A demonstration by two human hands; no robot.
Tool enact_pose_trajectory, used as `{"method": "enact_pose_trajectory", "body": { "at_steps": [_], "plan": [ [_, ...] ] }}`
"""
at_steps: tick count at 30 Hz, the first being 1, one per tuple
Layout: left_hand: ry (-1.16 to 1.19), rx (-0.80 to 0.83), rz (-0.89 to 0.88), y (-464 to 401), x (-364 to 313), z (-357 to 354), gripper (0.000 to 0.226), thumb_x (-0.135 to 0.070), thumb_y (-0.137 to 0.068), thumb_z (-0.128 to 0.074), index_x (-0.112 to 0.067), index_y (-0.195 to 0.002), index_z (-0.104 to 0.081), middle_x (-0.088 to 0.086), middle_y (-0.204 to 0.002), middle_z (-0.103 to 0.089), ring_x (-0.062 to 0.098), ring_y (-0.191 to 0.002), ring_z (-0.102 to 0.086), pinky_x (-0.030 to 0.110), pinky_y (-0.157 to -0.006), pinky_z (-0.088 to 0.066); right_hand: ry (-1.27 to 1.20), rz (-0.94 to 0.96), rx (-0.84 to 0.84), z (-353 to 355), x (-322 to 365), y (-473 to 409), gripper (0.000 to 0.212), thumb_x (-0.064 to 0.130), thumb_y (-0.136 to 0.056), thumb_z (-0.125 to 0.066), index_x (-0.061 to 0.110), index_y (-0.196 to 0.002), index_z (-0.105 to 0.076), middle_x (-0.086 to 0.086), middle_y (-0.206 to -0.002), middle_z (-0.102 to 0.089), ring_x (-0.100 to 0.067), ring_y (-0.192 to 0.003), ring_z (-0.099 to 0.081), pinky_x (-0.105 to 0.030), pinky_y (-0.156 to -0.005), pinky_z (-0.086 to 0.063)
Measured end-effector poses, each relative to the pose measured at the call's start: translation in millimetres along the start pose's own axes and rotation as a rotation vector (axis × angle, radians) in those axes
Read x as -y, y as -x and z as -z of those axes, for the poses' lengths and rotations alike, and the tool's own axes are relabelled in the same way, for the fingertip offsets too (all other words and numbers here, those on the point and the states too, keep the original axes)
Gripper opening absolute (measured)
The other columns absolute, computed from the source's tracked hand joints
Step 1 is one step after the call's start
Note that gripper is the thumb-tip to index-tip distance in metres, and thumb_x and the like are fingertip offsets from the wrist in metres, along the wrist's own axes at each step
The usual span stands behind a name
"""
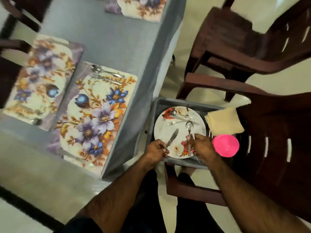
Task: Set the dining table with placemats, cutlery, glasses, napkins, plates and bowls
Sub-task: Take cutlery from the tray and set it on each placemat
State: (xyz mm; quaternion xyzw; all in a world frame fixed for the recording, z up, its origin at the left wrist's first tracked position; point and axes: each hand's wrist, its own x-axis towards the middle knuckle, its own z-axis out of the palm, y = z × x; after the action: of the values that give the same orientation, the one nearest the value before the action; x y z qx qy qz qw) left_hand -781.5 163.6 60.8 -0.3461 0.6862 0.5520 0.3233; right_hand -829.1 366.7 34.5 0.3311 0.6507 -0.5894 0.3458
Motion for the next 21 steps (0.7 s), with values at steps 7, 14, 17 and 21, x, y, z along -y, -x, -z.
{"method": "enact_pose_trajectory", "body": {
  "at_steps": [7, 14, 17, 21],
  "plan": [
    [0.197, -0.136, -0.033, 106, -16, 66, 0.007, -0.012, -0.101, -0.063, -0.01, -0.094, -0.063, 0.003, -0.063, -0.063, 0.014, -0.051, -0.047, 0.023, -0.042, -0.035, 0.004, 0.128, 0.2, -32, 35, 88, 0.025, 0.019, -0.109, -0.051, 0.003, -0.109, -0.07, -0.012, -0.062, -0.056, -0.018, -0.046, -0.046, -0.025, -0.046, -0.036],
    [0.449, -0.14, -0.169, 175, 17, 162, 0.007, -0.01, -0.103, -0.061, -0.009, -0.097, -0.064, 0.012, -0.072, -0.066, 0.015, -0.049, -0.048, 0.021, -0.046, -0.034, -0.002, 0.166, 0.422, -125, 57, 161, 0.034, -0.008, -0.102, -0.041, 0.003, -0.12, -0.067, -0.014, -0.074, -0.059, -0.021, -0.055, -0.054, -0.03, -0.051, -0.046],
    [0.566, -0.172, -0.211, 196, 49, 213, 0.016, -0.001, -0.102, -0.058, -0.008, -0.089, -0.063, 0.015, -0.076, -0.066, 0.019, -0.053, -0.056, 0.024, -0.048, -0.043, 0.154, 0.215, 0.469, -203, 49, 191, 0.042, -0.014, -0.096, -0.043, 0.006, -0.119, -0.07, -0.015, -0.086, -0.066, -0.018, -0.057, -0.053, -0.029, -0.052, -0.045],
    [0.692, -0.224, -0.216, 226, 116, 299, 0.011, -0.002, -0.103, -0.056, -0.003, -0.097, -0.065, 0.012, -0.079, -0.068, 0.018, -0.06, -0.062, 0.027, -0.052, -0.046, 0.306, 0.298, 0.464, -327, 25, 237, 0.041, -0.012, -0.094, -0.046, 0.008, -0.118, -0.073, -0.013, -0.077, -0.065, -0.013, -0.05, -0.04, -0.025, -0.048, -0.035]
  ]
}}
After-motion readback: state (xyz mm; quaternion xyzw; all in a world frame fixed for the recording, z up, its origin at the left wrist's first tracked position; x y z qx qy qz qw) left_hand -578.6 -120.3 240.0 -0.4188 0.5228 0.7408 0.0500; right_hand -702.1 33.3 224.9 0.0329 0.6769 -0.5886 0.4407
